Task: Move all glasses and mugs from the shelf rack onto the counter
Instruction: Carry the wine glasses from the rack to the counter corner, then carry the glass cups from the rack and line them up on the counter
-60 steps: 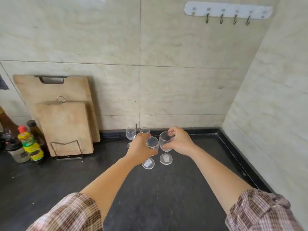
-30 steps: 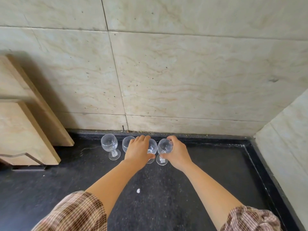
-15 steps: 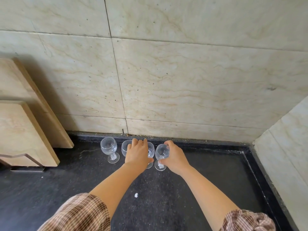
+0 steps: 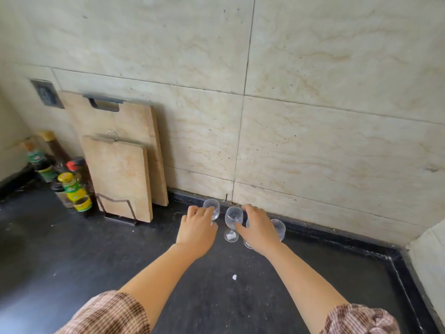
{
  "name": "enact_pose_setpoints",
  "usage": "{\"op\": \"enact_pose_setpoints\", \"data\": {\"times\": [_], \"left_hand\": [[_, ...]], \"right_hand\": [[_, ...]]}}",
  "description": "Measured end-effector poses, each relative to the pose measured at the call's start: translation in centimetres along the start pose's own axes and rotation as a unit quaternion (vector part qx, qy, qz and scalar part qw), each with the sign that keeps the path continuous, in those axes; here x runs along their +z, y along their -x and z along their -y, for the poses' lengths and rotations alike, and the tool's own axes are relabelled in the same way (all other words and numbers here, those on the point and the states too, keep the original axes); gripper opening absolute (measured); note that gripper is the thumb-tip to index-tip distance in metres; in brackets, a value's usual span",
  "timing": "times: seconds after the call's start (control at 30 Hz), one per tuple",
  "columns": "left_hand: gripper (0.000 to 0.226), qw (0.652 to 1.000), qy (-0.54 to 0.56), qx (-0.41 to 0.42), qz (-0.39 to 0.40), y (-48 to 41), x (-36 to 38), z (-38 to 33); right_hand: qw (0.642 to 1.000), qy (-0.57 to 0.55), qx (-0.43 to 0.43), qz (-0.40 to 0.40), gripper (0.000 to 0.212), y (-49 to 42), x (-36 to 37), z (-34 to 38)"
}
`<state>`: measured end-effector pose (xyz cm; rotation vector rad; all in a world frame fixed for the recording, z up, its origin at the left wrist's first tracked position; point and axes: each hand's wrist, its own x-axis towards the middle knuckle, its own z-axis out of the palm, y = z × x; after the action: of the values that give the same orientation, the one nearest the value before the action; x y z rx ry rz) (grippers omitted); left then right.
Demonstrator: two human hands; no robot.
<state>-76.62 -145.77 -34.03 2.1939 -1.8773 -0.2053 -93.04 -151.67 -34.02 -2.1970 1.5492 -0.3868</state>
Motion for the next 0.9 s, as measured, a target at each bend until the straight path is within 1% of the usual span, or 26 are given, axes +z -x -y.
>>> {"op": "enact_pose_setpoints", "data": {"times": [0.07,0.23,0.43,0.63,0.9], "left_hand": [[0.048,0.999,-0.009,-0.031,-0.009,3.0,-2.2,3.1],[0.045,0.989,-0.024,-0.138,-0.039,12.3,-8.3,11.1],[0.048,0.964,-0.023,-0.252,-0.076,27.8,-14.7,20.2],[0.045,0.928,-0.041,-0.348,-0.124,45.8,-20.0,28.2],[0.039,0.866,-0.124,-0.466,-0.135,66.4,-26.3,35.0]], "right_hand": [[0.999,-0.003,-0.049,0.018,0.038,1.2,1.0,3.7],[0.987,0.021,-0.154,0.049,0.048,5.8,3.9,14.6],[0.96,0.042,-0.262,0.093,0.05,15.6,8.2,28.6],[0.914,0.047,-0.377,0.139,0.05,27.6,13.2,41.6],[0.84,0.028,-0.514,0.172,0.047,43.1,18.5,57.3]]}}
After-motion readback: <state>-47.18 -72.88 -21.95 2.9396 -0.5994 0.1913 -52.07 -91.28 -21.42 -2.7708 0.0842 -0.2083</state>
